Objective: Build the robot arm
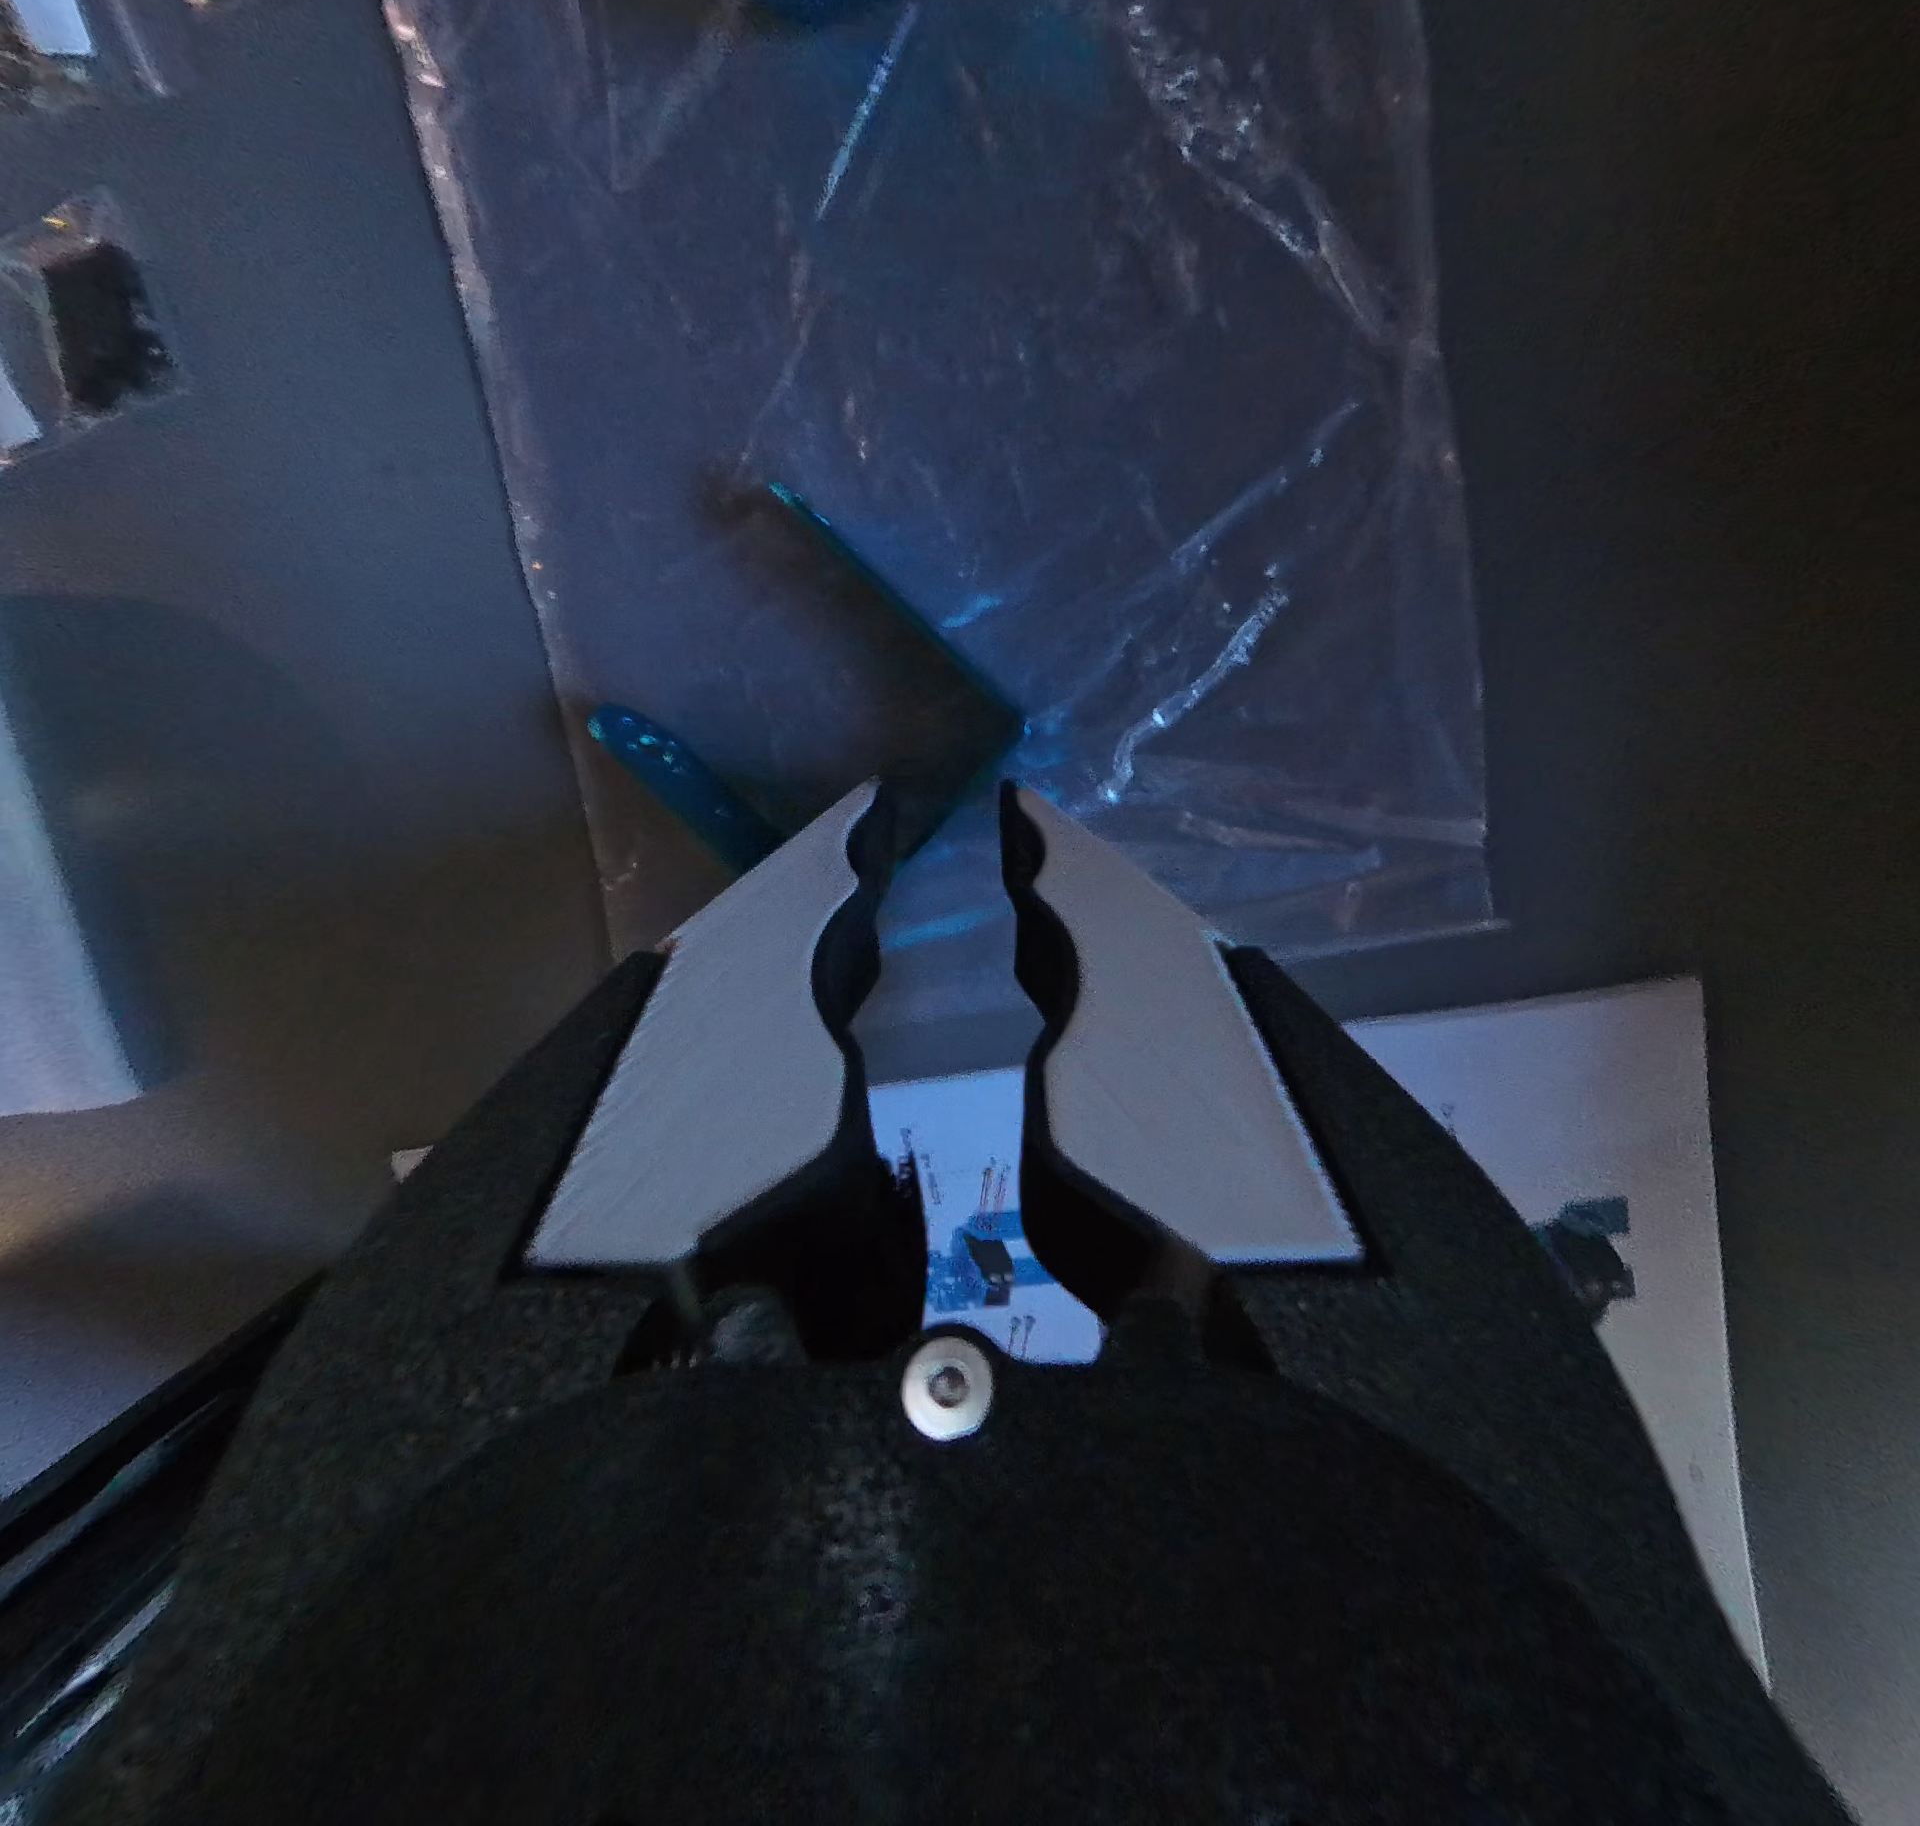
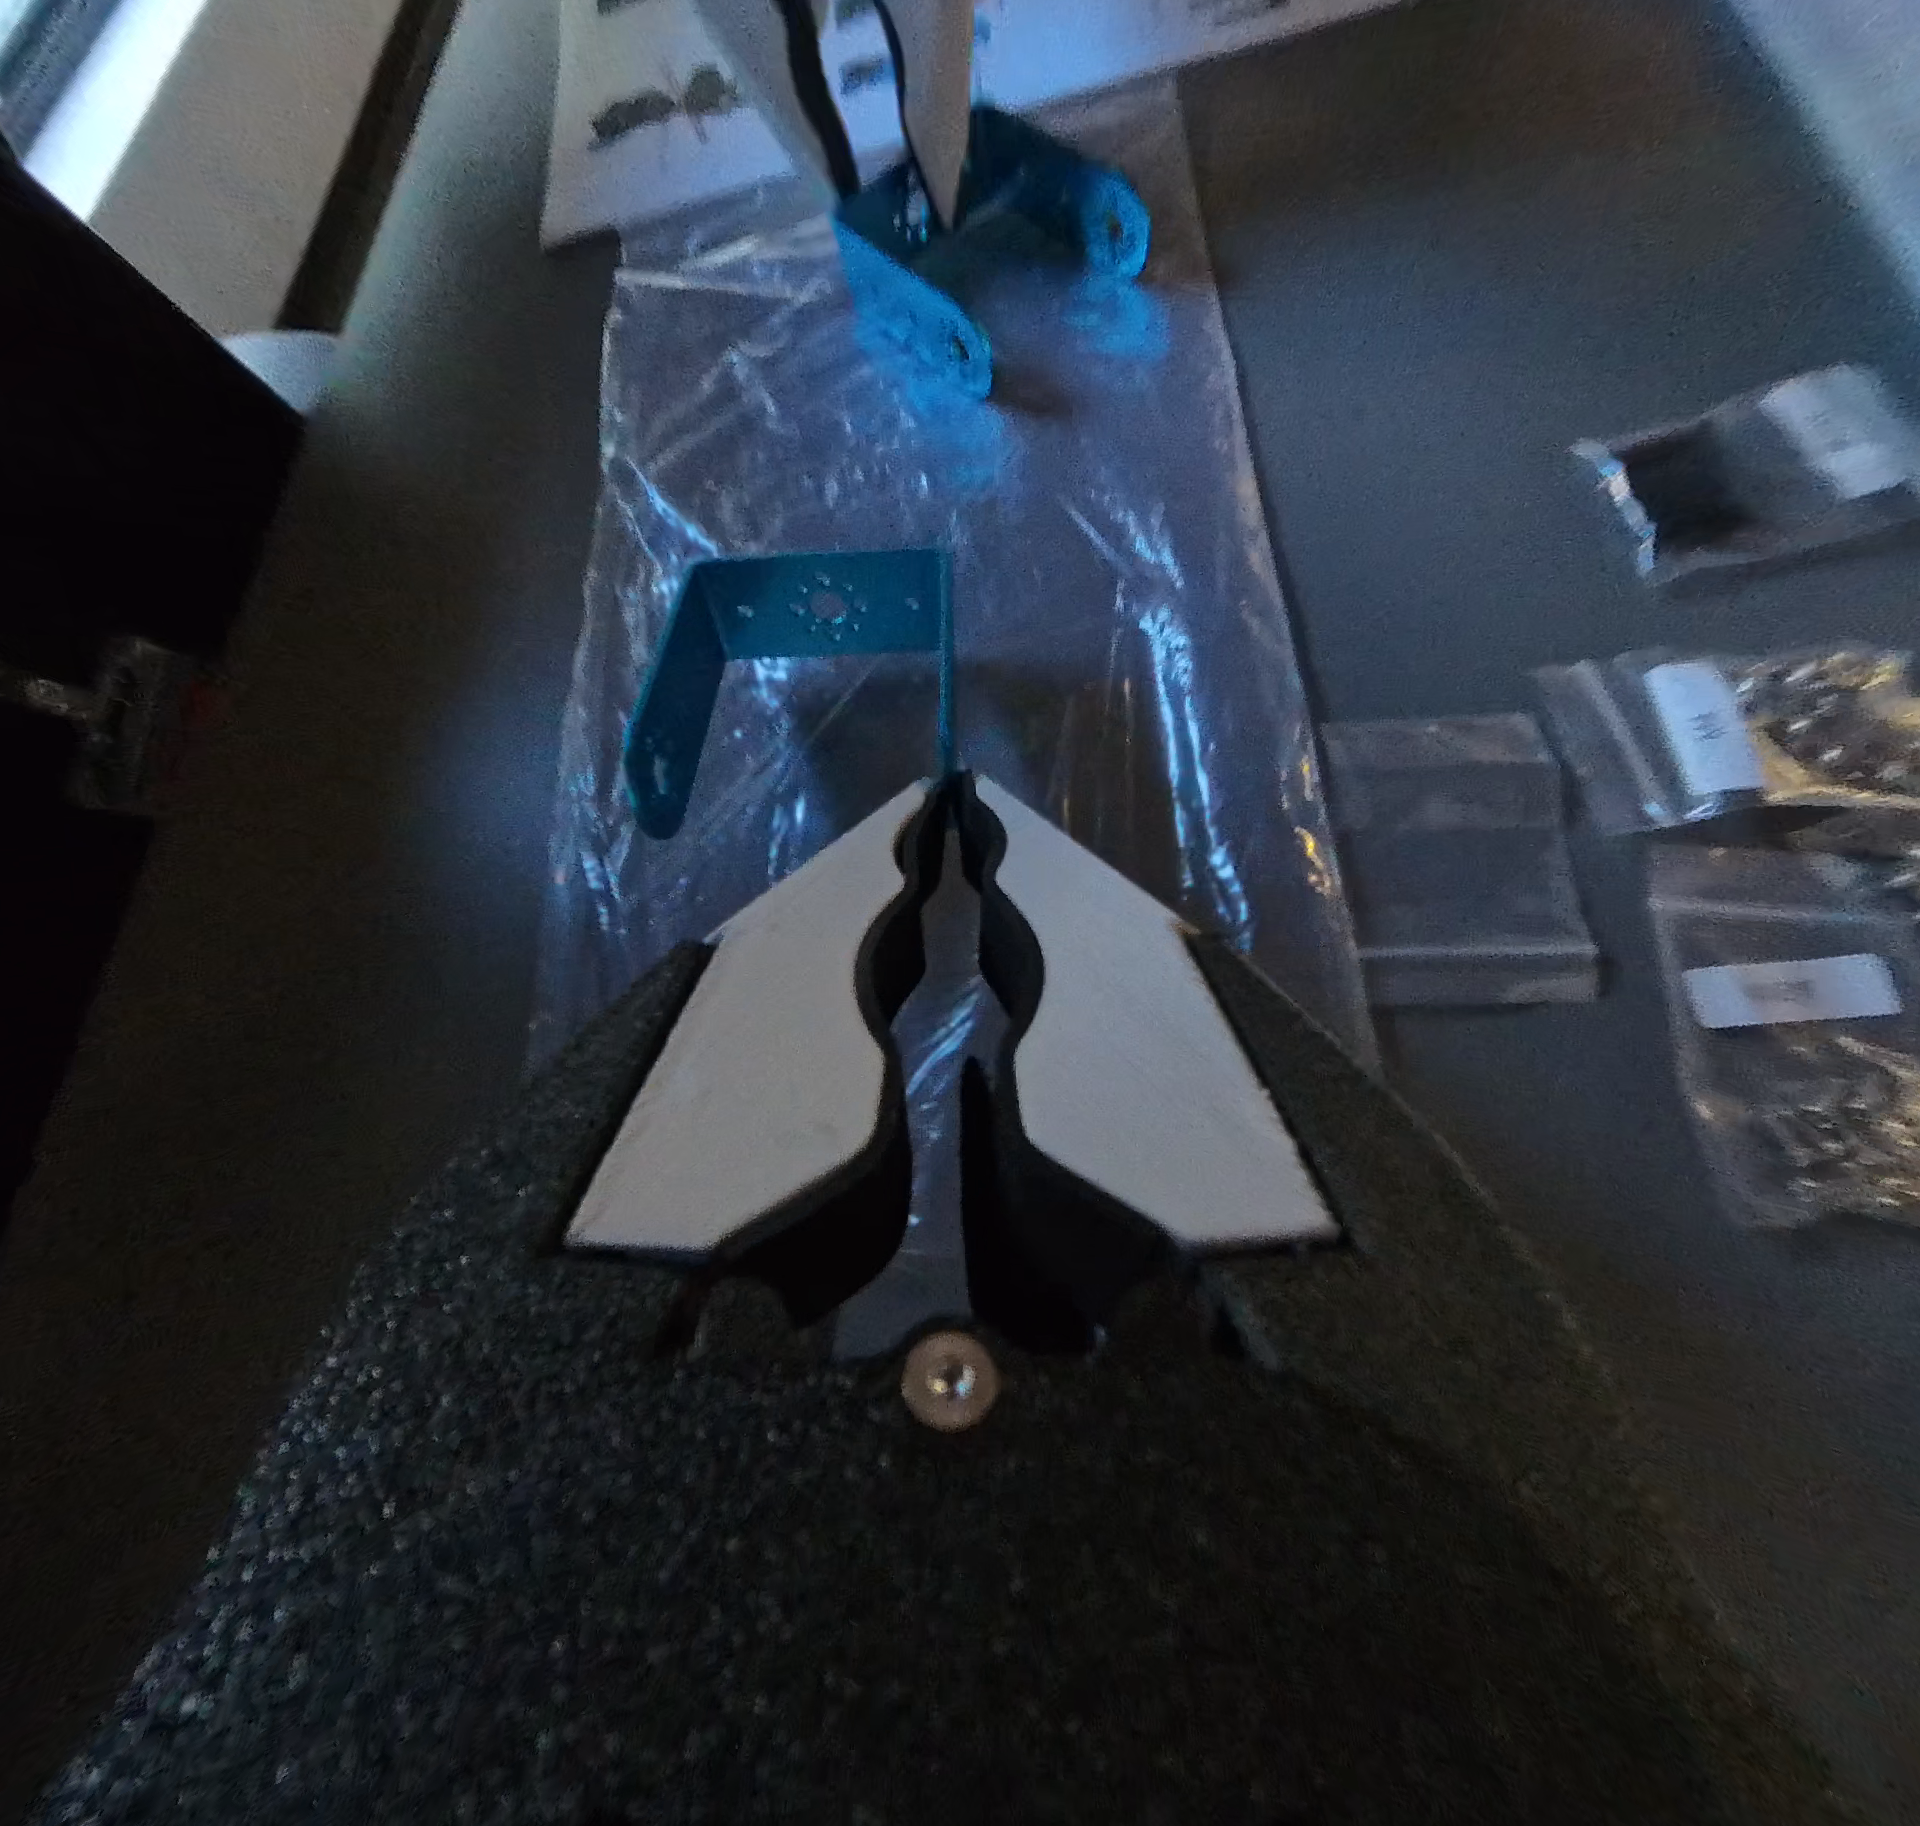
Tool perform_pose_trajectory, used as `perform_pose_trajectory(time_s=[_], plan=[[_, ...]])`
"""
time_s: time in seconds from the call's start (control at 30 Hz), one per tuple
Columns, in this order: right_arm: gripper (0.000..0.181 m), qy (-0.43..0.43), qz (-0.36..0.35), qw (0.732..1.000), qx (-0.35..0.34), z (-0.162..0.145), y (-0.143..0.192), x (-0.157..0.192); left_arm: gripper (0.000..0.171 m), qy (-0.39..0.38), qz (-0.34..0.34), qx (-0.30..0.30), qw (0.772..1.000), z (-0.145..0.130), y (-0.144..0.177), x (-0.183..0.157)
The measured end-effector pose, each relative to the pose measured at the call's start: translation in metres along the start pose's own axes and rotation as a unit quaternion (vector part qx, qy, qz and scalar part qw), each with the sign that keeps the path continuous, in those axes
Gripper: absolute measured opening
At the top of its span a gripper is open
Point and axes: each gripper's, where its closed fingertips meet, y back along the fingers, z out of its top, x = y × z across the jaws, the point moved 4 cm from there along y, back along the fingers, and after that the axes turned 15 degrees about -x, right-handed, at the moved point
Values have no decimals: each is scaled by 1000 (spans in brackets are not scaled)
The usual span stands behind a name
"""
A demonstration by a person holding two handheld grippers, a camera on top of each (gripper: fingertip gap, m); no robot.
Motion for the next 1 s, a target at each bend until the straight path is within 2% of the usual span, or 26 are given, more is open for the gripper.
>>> perform_pose_trajectory(time_s=[0.1, 0.17, 0.23, 0.3, 0.4, 0.47, 0.53, 0.63, 0.73, 0.87, 0.97, 1.0], plan=[[1, 32, -20, 999, 37, -10, -10, -2, 8, 3, 23, 3, 1000, 4, -2, 0], [2, 74, -63, 993, 64, -11, -10, -6, 2, 25, 48, 32, 998, 3, -1, 2], [5, 90, -98, 988, 73, -11, -10, -9, 1, 70, 78, 53, 993, 8, 2, 5], [2, 69, -96, 991, 64, -11, -11, -7, 1, 169, 105, 49, 979, 25, 5, 1], [1, 56, -87, 993, 62, -3, -15, -2, 1, 346, 142, 26, 927, 53, 6, -4], [1, 59, -103, 992, 31, 16, -20, 1, 1, 458, 143, -5, 877, 68, 7, -3], [1, 59, -80, 995, 4, 28, -32, 13, 0, 530, 172, -11, 830, 66, 6, 4], [1, 94, -94, 990, 52, 18, -44, 10, 0, 560, 232, 33, 795, 45, 0, 14], [1, 93, -81, 991, 50, 12, -50, 5, 0, 605, 269, 37, 749, 35, -8, 18], [2, 114, -94, 987, 66, 7, -58, -5, 1, 635, 303, 47, 709, 29, -18, 19], [3, 89, -108, 987, 76, 8, -57, -9, 5, 674, 309, 34, 670, 29, -24, 17], [13, 99, -120, 985, 69, 9, -57, -11, 6, 682, 308, 36, 662, 30, -26, 14]])
